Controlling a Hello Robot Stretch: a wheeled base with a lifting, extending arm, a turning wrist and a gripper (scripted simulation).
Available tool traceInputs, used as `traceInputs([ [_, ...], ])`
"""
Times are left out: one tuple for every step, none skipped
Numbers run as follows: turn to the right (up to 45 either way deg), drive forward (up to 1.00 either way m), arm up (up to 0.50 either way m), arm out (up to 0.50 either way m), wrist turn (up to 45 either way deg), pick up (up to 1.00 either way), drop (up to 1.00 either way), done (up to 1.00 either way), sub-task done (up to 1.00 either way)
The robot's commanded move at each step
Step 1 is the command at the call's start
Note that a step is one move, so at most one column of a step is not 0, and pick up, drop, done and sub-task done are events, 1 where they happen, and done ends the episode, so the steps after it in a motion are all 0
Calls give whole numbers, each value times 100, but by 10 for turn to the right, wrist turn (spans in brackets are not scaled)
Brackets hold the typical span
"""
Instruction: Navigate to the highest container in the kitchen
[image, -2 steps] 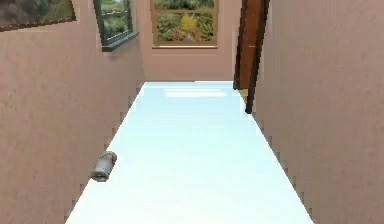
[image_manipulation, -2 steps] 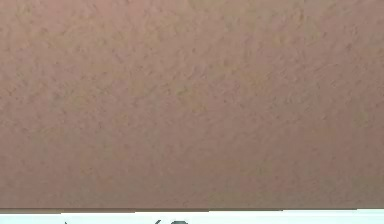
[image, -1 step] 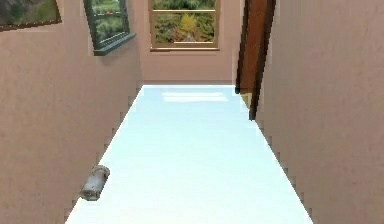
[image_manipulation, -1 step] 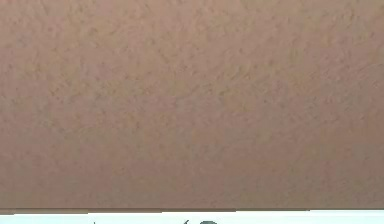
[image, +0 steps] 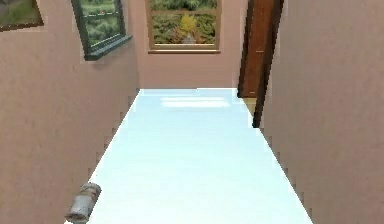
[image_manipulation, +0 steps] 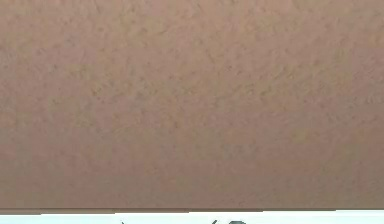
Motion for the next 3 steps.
traceInputs([
  [60, 0, 0, 0, 0, 0, 0, 0, 0],
  [0, 100, 0, 0, 0, 0, 0, 0, 0],
  [30, 0, 0, 0, 0, 0, 0, 0, 0],
])
